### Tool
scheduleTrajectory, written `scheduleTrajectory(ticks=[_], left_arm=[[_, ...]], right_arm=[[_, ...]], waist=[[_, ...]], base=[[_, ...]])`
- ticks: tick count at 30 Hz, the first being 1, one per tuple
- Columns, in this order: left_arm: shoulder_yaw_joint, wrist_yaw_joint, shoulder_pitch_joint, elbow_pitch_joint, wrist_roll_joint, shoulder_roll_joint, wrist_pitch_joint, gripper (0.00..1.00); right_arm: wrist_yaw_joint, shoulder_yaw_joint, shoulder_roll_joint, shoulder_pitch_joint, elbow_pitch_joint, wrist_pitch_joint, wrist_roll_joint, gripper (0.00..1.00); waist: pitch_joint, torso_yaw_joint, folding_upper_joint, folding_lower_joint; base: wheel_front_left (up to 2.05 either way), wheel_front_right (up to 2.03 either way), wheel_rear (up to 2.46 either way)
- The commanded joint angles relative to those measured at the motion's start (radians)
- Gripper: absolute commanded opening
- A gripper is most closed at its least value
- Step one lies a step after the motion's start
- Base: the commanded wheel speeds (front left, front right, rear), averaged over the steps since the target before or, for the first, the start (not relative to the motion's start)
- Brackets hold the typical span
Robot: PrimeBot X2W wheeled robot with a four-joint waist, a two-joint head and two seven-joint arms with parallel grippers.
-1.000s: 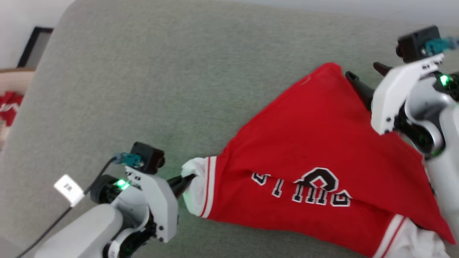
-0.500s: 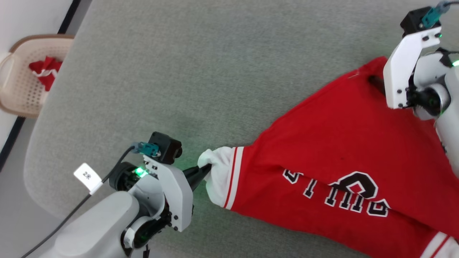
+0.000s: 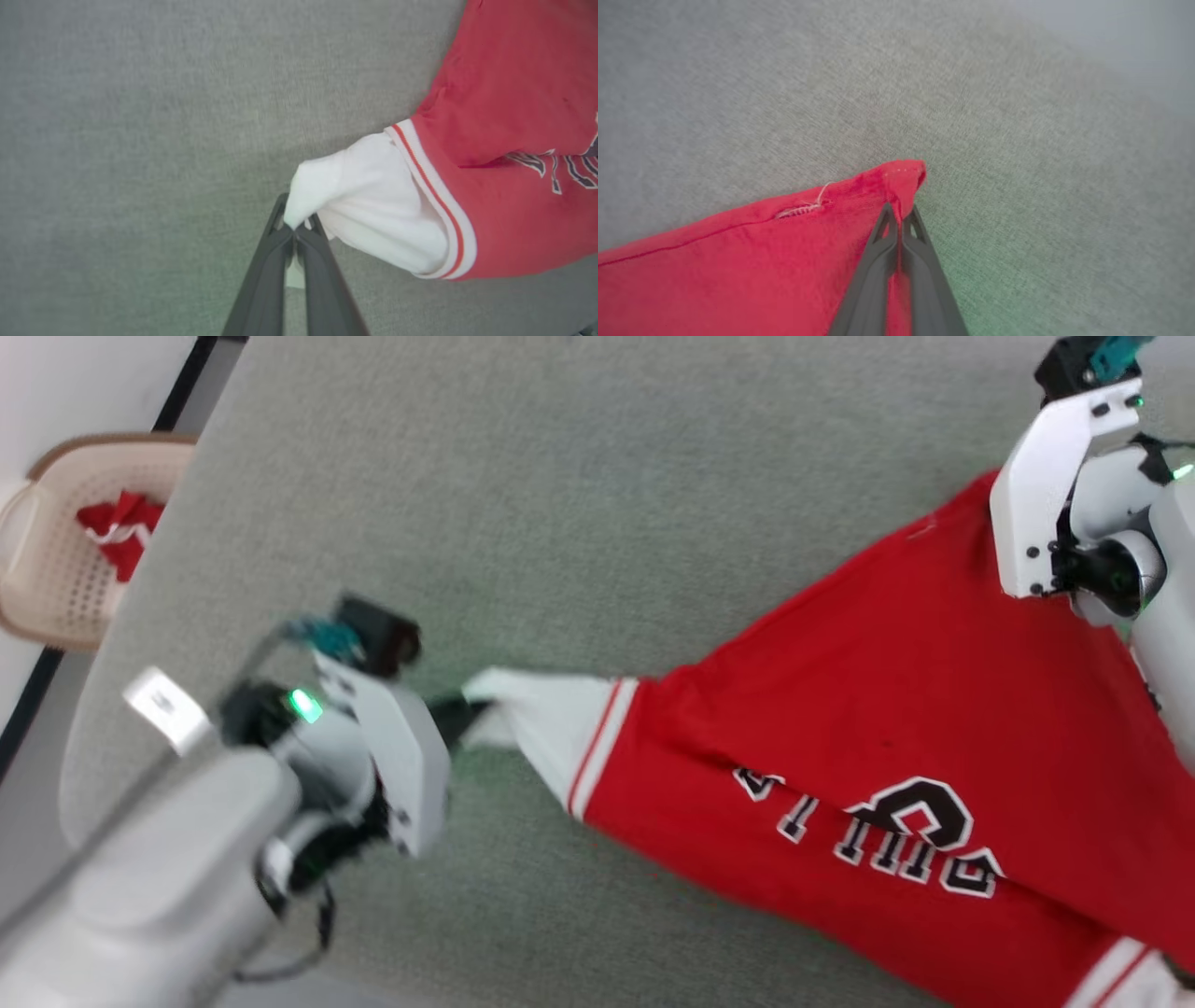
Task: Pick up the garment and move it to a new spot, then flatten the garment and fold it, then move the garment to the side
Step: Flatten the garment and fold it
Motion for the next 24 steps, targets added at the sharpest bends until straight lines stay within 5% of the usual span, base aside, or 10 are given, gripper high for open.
scheduleTrajectory(ticks=[1, 12, 24], left_arm=[[0.018, 0.008, -0.041, -0.005, 0.002, 0.020, 0.019, 0.00], [0.089, 0.011, -0.322, 0.043, 0.033, 0.115, 0.176, 0.00], [0.091, -0.028, -0.602, 0.241, 0.151, 0.083, 0.166, 0.00]], right_arm=[[-0.002, 0.021, -0.013, -0.011, -0.028, -0.020, 0.018, 0.00], [-0.002, 0.085, -0.097, -0.065, -0.185, -0.110, 0.115, 0.00], [-0.002, 0.018, -0.113, -0.127, -0.272, -0.217, 0.091, 0.00]], waist=[[-0.043, -0.043, 0.0000, 0.0000], [-0.156, -0.172, 0.0000, 0.0000], [-0.223, -0.257, 0.0000, 0.0000]], base=[[0.00, 0.00, 0.00], [0.00, 0.00, 0.00], [0.00, 0.00, 0.00]])
